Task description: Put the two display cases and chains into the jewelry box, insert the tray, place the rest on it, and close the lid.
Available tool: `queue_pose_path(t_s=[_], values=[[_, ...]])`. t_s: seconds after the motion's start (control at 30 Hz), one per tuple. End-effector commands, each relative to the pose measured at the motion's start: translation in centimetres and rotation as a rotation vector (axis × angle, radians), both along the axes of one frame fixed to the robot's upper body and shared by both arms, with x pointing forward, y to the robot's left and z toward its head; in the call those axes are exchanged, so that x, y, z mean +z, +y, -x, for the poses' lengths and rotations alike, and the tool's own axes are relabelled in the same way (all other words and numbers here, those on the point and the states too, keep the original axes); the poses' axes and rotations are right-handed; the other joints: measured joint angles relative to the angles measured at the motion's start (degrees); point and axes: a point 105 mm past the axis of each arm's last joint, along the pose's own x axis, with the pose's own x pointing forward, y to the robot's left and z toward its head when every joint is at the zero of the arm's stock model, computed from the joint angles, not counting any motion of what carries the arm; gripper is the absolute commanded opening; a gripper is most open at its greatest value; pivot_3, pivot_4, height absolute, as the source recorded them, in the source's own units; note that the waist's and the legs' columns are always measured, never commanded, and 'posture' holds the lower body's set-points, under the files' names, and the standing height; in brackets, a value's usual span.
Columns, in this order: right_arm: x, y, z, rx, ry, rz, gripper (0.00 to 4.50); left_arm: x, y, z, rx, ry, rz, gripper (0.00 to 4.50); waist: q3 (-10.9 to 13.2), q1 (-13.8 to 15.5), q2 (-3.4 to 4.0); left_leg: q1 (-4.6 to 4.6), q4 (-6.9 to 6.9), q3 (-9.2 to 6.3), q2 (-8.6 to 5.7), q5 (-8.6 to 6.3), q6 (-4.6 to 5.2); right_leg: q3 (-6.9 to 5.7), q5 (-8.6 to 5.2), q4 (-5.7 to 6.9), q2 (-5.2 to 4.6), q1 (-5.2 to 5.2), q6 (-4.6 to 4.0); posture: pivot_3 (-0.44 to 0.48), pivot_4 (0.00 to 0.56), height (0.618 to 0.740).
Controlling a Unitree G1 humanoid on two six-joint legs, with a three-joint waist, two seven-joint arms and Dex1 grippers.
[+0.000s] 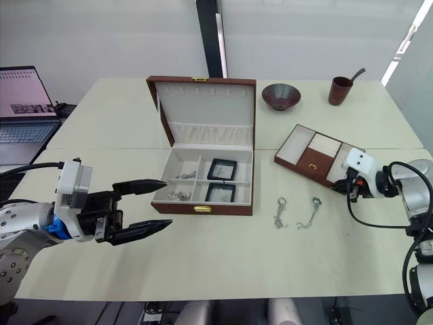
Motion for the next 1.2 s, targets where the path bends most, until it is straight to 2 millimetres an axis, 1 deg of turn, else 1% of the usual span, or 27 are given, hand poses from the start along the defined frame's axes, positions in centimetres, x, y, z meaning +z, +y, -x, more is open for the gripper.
queue_pose_path(t_s=[0.03,0.13,0.2,0.27,0.33,0.43,0.57,0.67,0.77,0.83,0.93,1.0,1.2], values=[[3.5,-0.1,1.0,0.010,-0.076,-0.018,0.03,1.1,1.1,-0.2,0.044,-0.060,-0.024,4.50,0.00,0.05,0.00,0.00,0.00,0.00,0.00,0.00,0.00,0.00,0.00,0.00,0.00,0.00,0.00,0.000,0.150,0.733],[4.7,0.0,2.9,0.030,-0.066,-0.004,0.03,1.2,2.1,-0.5,0.088,-0.065,-0.031,4.50,0.01,0.17,0.02,-0.03,-0.01,-0.03,0.00,0.00,0.00,-0.02,0.00,-0.01,-0.01,0.00,0.00,0.000,0.150,0.733],[5.0,0.0,4.3,0.051,-0.053,0.030,0.03,1.2,2.6,-0.5,0.105,-0.060,-0.034,4.50,0.02,0.22,0.03,-0.03,-0.01,-0.03,-0.01,0.00,0.00,-0.03,0.00,-0.01,-0.01,0.00,0.00,0.000,0.150,0.733],[5.6,0.5,5.9,0.083,-0.036,0.062,0.03,1.0,3.2,-0.4,0.120,-0.045,-0.044,4.50,0.02,0.21,0.03,-0.02,0.00,-0.04,0.00,0.00,0.01,-0.03,0.00,-0.01,-0.01,0.01,0.00,0.000,0.150,0.733],[6.2,1.3,7.2,0.117,-0.021,0.071,0.03,0.6,3.8,-0.2,0.128,-0.020,-0.062,4.50,0.02,0.19,0.04,-0.01,-0.01,-0.04,0.00,0.00,0.01,-0.01,0.00,-0.01,-0.01,0.01,0.00,0.000,0.150,0.733],[7.0,3.4,9.4,0.206,0.002,0.077,0.03,0.4,4.9,-0.4,0.163,-0.009,-0.078,4.50,0.03,-0.12,0.06,0.04,-0.01,-0.02,0.06,0.00,0.01,-0.01,0.00,0.00,0.03,0.01,0.01,0.000,0.150,0.733],[7.8,6.0,10.7,0.278,0.000,0.057,0.03,0.3,5.5,-0.5,0.179,-0.015,-0.092,4.50,0.03,-0.10,0.06,0.05,-0.03,-0.02,0.13,0.00,0.01,0.00,-0.01,0.00,0.10,0.01,0.01,0.000,0.150,0.733],[7.6,7.6,10.8,0.314,-0.008,0.070,0.03,0.1,5.8,-0.6,0.190,-0.017,-0.104,4.50,0.05,0.08,0.03,0.00,-0.01,-0.02,0.09,-0.01,0.00,-0.02,-0.01,-0.03,0.08,0.01,0.01,0.000,0.150,0.733],[7.4,10.0,10.7,0.394,-0.021,0.059,0.03,-0.1,6.4,-0.5,0.204,-0.021,-0.136,4.50,0.05,-0.08,0.02,0.00,-0.02,-0.04,0.08,-0.01,0.00,0.00,-0.01,-0.03,0.05,-0.01,0.01,0.000,0.150,0.733],[7.5,11.0,10.5,0.429,-0.026,0.053,0.03,-0.1,6.8,-0.5,0.220,-0.025,-0.148,4.50,0.05,-0.10,0.01,0.00,-0.03,-0.06,0.11,0.00,0.00,-0.02,-0.01,-0.03,0.06,-0.04,0.01,0.000,0.150,0.733],[7.2,12.6,9.8,0.456,-0.029,0.041,0.03,-0.3,7.2,-0.4,0.239,-0.025,-0.152,4.50,0.06,-0.02,-0.01,-0.03,-0.04,-0.09,0.11,0.00,0.00,-0.02,-0.01,-0.03,0.06,-0.07,0.01,0.000,0.150,0.733],[6.7,14.2,9.2,0.485,-0.031,0.030,0.03,-0.4,7.2,-0.3,0.246,-0.024,-0.152,4.50,0.06,-0.04,-0.02,-0.02,-0.02,-0.13,0.11,0.00,0.00,0.00,-0.01,-0.03,0.05,-0.08,0.01,0.000,0.150,0.733],[6.0,17.0,7.3,0.500,-0.036,0.022,0.03,-0.7,7.4,-0.1,0.266,-0.018,-0.160,4.50,0.05,-0.04,-0.02,-0.11,-0.02,-0.26,0.09,0.00,0.00,-0.02,0.00,-0.02,0.01,-0.17,0.00,0.000,0.150,0.733]])
